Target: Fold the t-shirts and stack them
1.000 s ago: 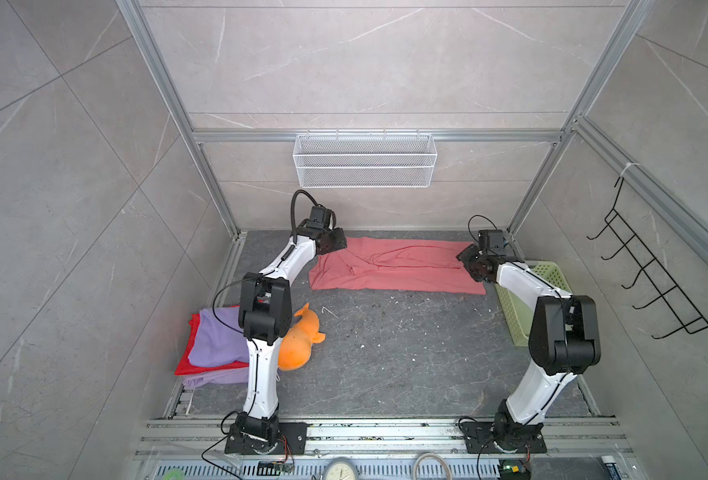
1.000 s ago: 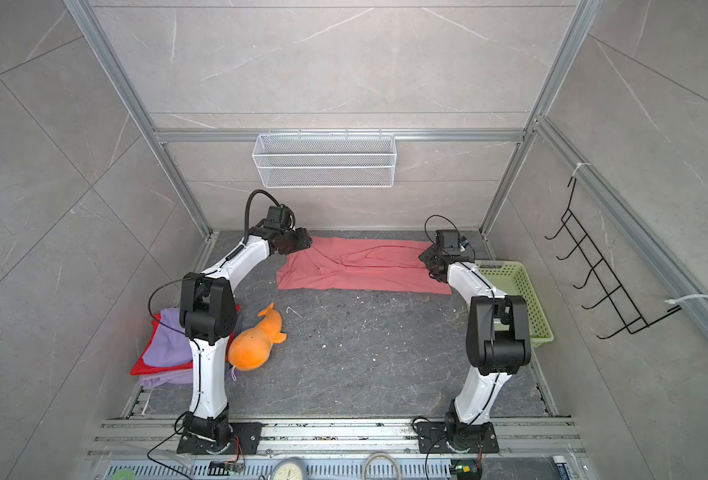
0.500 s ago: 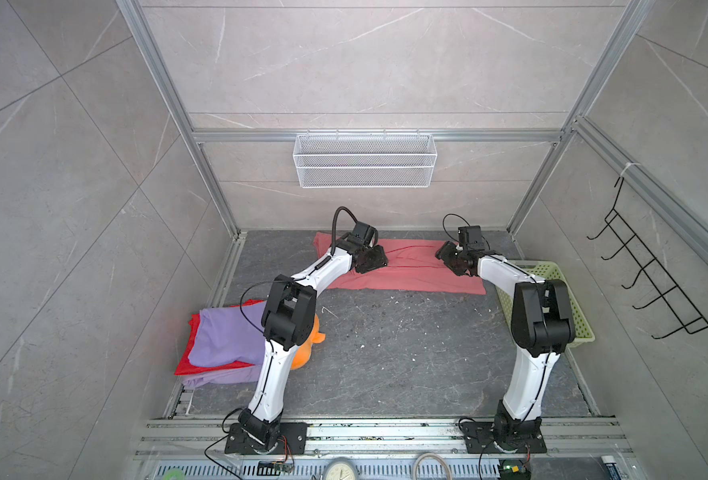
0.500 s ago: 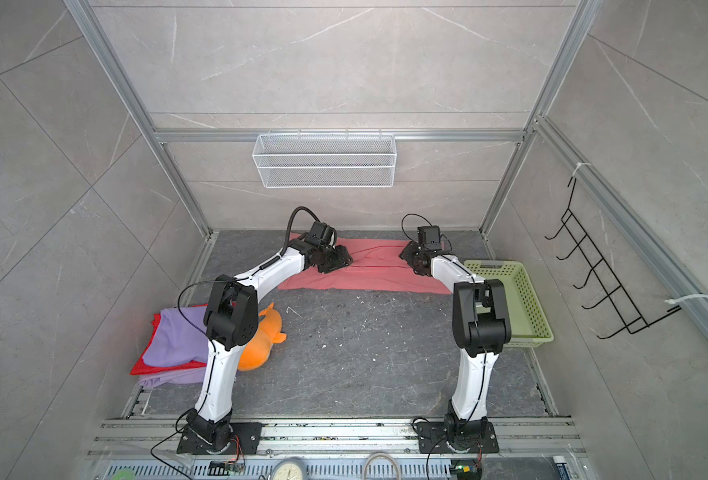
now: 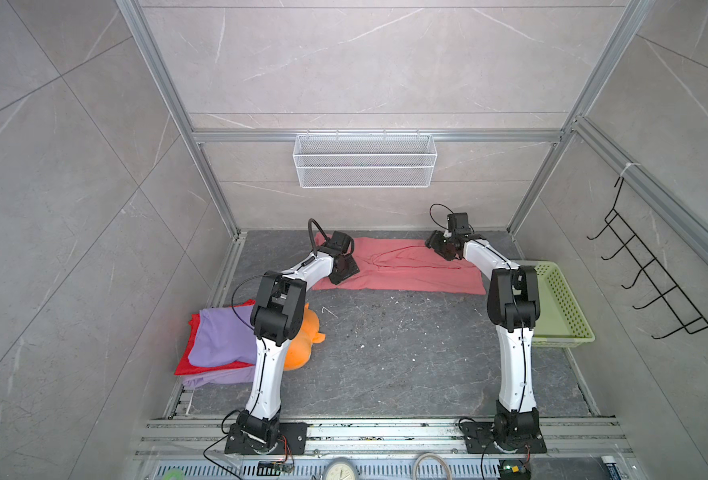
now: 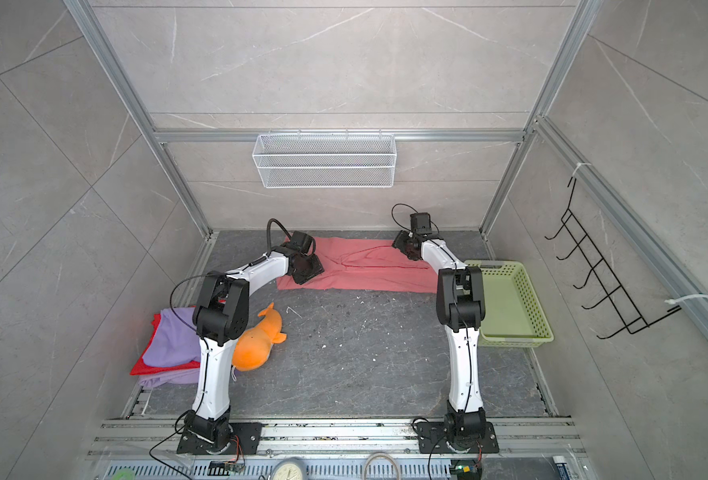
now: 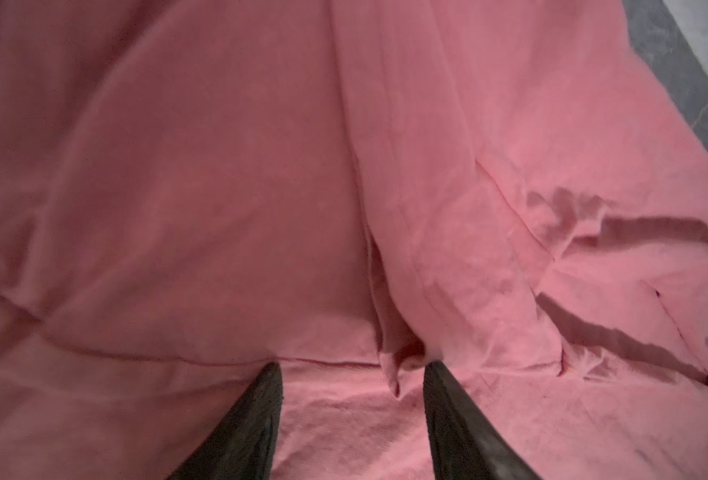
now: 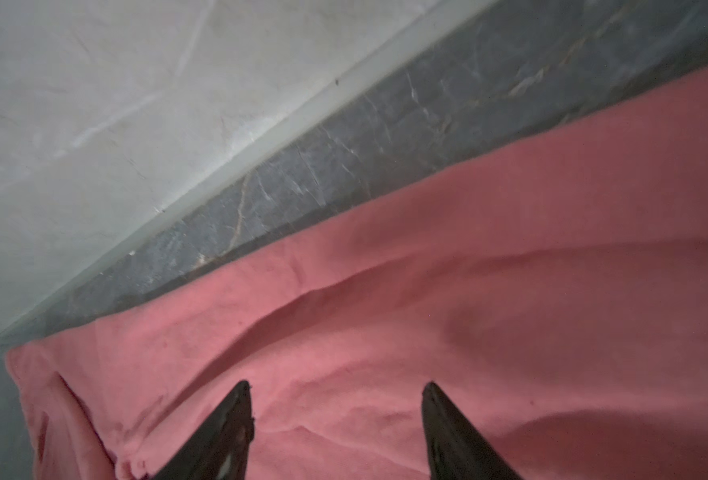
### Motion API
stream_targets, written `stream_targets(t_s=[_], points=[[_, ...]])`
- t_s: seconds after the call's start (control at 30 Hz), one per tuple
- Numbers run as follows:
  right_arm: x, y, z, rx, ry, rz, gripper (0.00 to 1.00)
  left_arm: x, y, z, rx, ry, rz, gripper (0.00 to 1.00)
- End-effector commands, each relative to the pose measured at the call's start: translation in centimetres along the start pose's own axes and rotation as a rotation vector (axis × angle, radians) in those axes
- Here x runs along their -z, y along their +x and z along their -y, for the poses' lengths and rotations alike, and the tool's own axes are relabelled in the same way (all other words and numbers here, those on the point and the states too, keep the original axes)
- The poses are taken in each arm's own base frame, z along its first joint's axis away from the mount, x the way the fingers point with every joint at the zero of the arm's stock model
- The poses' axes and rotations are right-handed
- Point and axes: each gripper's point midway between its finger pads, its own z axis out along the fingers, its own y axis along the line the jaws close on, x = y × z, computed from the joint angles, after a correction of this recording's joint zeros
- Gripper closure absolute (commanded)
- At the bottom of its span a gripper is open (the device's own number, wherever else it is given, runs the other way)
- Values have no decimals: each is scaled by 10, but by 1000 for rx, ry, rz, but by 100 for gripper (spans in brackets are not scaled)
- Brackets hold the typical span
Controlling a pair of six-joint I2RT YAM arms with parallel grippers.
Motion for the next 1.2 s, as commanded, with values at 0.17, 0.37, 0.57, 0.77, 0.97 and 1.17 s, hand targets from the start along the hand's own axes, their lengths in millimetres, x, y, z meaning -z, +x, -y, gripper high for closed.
stream_targets(t_s=[0.17, 0.37, 0.57, 0.77, 0.97, 1.17], points=[[-17, 50, 31, -1, 117, -216, 37, -14, -29, -30, 121, -23, 28, 43], [4, 101, 46, 9, 182, -320, 37, -42, -38, -50, 117, -50, -27, 43], [45, 178, 38, -10, 137, -384, 38, -58, -63, -28, 57, 86, -39, 43], [98, 281, 16, 10, 77, -457, 38, -55, -86, 26, -51, 287, -12, 43], [143, 327, -19, 127, 2, -467, 37, -14, -107, 50, -152, 347, 101, 41], [183, 297, -60, 267, -86, -365, 33, 49, -91, 62, -229, 317, 153, 38]])
